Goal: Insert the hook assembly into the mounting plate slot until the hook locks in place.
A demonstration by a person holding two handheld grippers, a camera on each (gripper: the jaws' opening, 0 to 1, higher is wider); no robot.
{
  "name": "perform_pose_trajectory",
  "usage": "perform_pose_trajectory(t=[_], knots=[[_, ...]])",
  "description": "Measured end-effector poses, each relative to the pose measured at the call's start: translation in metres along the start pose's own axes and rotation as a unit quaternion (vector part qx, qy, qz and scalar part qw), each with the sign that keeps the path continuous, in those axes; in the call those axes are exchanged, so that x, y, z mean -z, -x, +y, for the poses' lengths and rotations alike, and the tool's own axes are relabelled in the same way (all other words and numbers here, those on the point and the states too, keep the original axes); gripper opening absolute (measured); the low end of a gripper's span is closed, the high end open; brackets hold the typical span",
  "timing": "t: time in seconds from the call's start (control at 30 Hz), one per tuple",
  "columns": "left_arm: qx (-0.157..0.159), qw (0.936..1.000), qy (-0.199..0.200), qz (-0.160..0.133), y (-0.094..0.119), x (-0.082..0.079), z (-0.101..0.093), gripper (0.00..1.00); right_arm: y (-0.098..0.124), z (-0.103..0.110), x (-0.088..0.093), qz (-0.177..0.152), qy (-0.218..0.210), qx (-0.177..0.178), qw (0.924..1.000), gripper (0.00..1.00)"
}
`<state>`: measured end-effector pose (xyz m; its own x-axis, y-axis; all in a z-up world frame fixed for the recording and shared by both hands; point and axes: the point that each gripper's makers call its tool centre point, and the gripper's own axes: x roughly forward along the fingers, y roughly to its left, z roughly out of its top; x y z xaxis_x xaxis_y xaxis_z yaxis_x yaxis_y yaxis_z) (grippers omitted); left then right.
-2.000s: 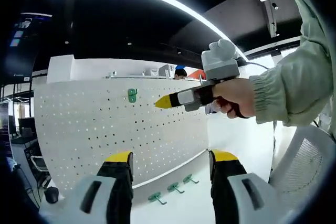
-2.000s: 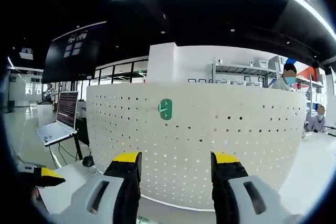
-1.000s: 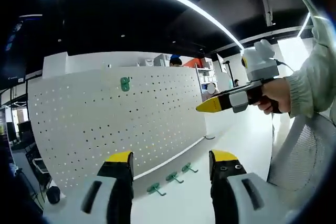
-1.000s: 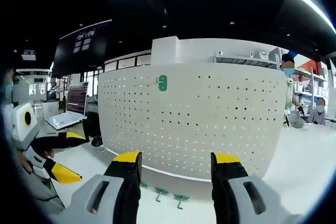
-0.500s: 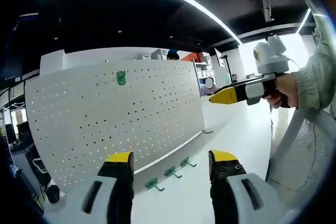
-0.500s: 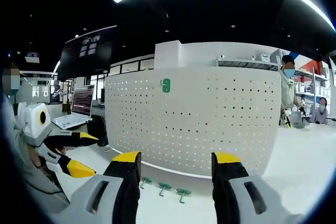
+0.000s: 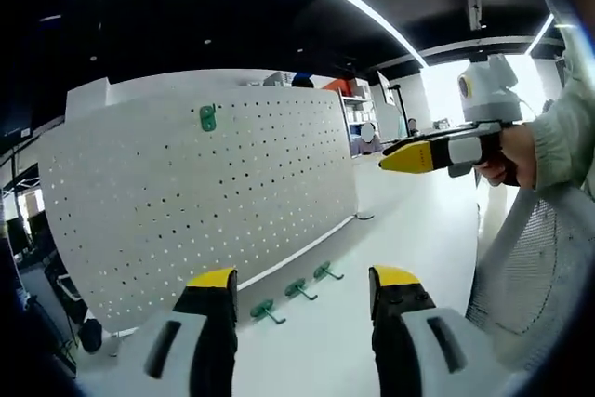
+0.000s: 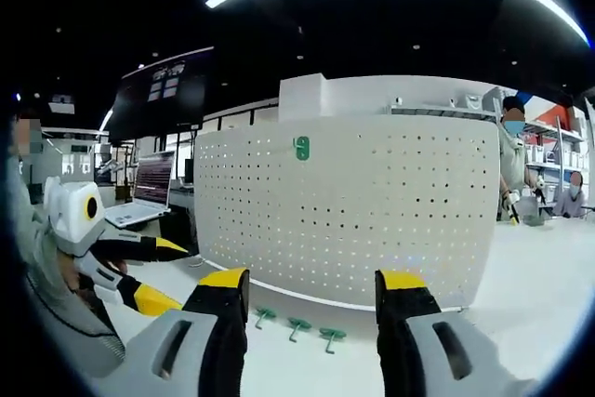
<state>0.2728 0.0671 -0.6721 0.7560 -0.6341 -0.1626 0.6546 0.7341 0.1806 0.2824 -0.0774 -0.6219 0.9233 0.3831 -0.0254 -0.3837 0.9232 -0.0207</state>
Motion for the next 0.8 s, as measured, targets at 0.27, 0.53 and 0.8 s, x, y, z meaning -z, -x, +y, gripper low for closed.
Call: perform_pose_trajectory(t=[0.27,0.53,0.8], knots=[[0.018,0.9996,0.019,0.013,-0.003,0.002,-0.004,0.48,0.0,0.006,-0.001,-0.003,-0.01,-0.014,0.9998,0.53],[0.059,0.9967,-0.045,0.03,-0.01,0.004,-0.004,0.38,0.0,0.007,-0.001,-0.004,-0.018,-0.021,0.9996,0.52],[0.072,0.9902,-0.091,0.078,-0.027,0.031,0.025,0.36,-0.001,0.008,0.002,-0.001,-0.016,-0.024,0.9996,0.52]])
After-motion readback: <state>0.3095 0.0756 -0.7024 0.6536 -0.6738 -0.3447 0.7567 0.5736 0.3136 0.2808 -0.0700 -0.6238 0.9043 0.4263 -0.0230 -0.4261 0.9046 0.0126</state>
